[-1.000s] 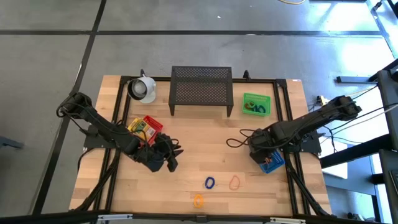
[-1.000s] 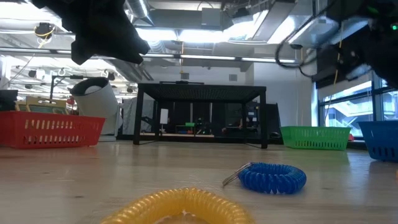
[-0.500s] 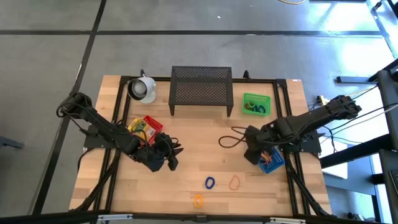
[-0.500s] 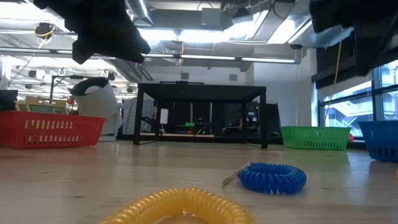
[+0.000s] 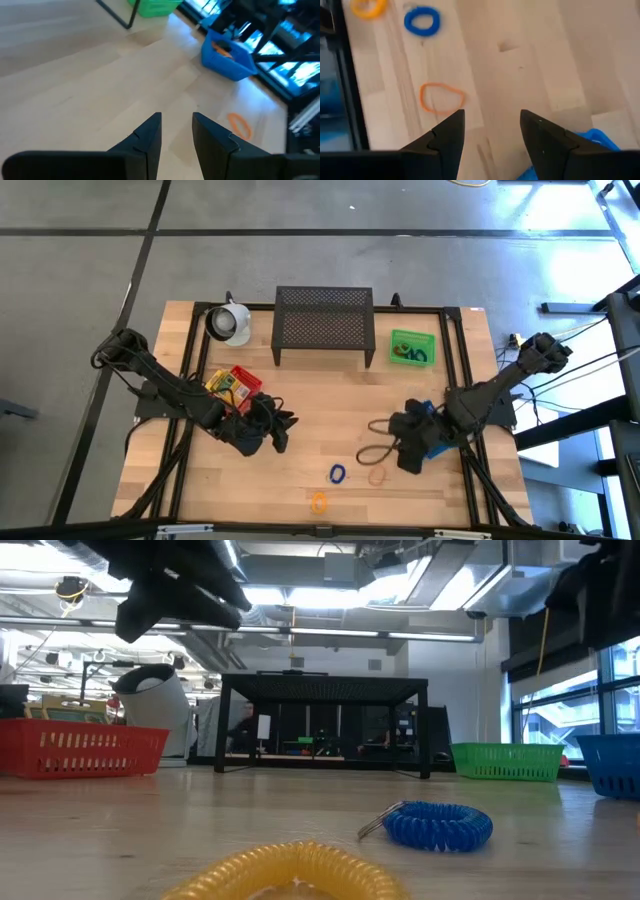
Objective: Pick & Place Office Desk Supplies
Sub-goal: Put the orange rubber band into the blue bin
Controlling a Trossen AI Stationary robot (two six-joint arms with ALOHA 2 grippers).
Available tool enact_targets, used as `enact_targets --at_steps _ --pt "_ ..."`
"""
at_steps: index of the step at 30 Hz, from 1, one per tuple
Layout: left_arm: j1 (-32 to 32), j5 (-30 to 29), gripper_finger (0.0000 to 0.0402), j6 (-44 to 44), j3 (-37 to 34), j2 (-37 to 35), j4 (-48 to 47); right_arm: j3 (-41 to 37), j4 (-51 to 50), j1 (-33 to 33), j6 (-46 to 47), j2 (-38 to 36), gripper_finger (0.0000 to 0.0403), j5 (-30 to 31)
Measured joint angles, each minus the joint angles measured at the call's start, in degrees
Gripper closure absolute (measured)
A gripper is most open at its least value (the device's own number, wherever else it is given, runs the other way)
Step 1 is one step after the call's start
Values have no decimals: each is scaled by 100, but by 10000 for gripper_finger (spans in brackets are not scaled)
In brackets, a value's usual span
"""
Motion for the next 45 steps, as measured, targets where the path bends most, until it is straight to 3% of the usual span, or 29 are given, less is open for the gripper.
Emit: enact_targets --at_steps 7,17,32,37,45 --pt "-84 25 300 33 0 97 695 -2 806 397 -1120 782 209 -10" --pt "-253 1 300 39 -2 120 871 -2 1684 450 -2969 2058 209 -23" --pt "-321 -31 300 -24 -2 120 1026 -2 1743 196 -2664 2663 215 2" --pt "-321 -126 300 75 -2 120 1031 18 1764 195 -2626 2780 262 -152" --pt "-321 -128 300 130 -2 120 1031 17 1821 205 -2515 2810 392 -240"
